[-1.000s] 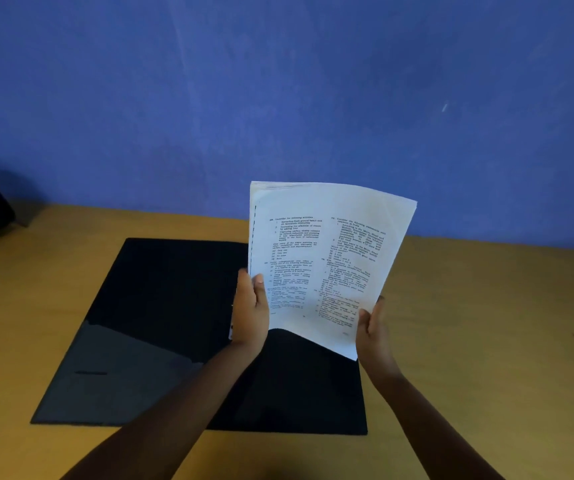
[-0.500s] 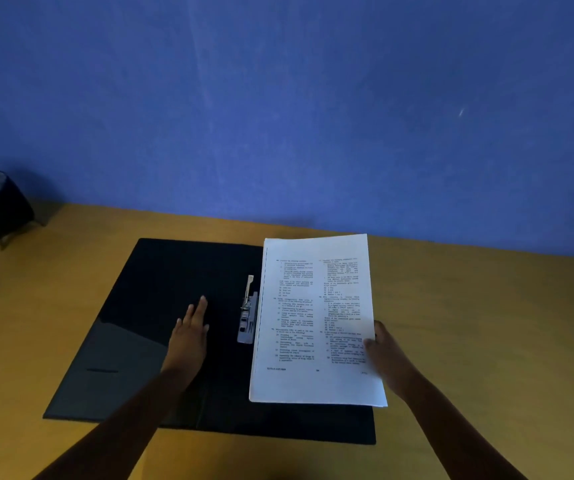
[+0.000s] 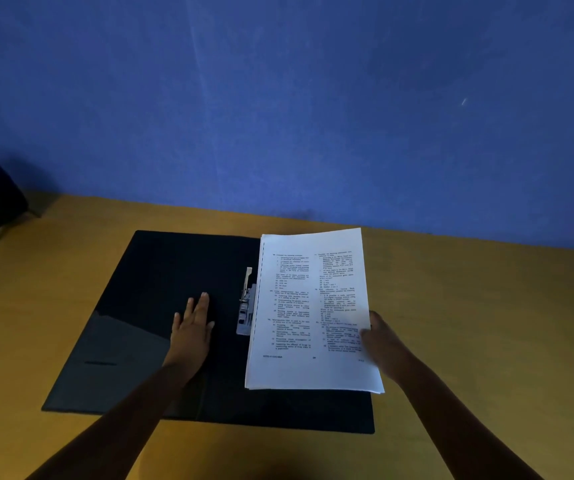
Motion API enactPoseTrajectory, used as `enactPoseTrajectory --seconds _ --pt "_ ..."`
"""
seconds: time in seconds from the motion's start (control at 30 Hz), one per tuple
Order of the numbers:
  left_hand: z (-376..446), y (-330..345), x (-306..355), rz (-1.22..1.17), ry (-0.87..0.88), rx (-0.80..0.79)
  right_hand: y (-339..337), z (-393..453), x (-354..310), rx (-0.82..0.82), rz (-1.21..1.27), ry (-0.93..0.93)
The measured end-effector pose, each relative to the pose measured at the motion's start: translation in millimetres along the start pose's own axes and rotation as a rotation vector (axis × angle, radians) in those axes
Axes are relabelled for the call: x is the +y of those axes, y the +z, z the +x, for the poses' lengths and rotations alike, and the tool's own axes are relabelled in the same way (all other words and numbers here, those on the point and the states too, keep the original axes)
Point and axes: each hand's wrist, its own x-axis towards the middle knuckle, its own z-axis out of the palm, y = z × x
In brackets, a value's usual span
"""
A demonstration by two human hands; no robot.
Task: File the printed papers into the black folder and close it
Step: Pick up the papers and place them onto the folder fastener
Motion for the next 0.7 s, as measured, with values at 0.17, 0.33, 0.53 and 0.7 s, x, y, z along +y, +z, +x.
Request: enactPoseTrajectory --seconds 0.17,0.33,0.53,0.7 --pt "-9 -4 12 -0.243 -0.045 0.073 1 1 0 0.053 -0.066 -0.002" --pt "-34 -2 49 -0.570 -0.080 0.227 -7 -3 1 0.004 -0.024 0.024" --pt "-51 -6 86 -1.007 -0.487 -0.136 -20 -8 12 -0.024 0.106 0.040" --pt "-66 3 97 -0.960 -0.476 -0.234 -15 -19 14 0.007 0.041 0.033"
